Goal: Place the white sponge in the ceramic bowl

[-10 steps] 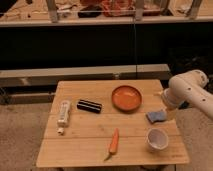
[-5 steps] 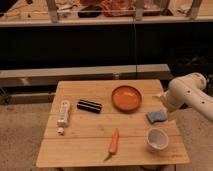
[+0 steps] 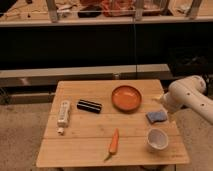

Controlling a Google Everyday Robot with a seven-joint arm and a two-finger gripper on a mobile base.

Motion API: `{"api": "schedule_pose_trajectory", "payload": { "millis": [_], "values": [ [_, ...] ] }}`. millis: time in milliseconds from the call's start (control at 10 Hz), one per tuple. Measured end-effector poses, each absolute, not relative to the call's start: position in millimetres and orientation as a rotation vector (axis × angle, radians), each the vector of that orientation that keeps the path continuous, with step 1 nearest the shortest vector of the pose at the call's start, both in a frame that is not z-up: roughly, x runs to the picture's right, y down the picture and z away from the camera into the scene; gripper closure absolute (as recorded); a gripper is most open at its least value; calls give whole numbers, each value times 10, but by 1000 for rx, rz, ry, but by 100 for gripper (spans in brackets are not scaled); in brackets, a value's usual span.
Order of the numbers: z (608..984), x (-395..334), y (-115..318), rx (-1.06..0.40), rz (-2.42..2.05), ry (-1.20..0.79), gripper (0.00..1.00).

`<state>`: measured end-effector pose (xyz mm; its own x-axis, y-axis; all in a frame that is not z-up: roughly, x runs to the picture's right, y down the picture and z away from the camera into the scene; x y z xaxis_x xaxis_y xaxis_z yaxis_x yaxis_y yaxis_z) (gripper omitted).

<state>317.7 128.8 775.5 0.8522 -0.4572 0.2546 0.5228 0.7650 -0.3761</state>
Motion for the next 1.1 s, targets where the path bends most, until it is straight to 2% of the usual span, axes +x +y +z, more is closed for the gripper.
{"api": "schedule_pose_trajectory", "payload": {
  "millis": [1100],
  "values": [
    [7987, 3351, 1627, -451, -627, -216, 20]
  ]
}}
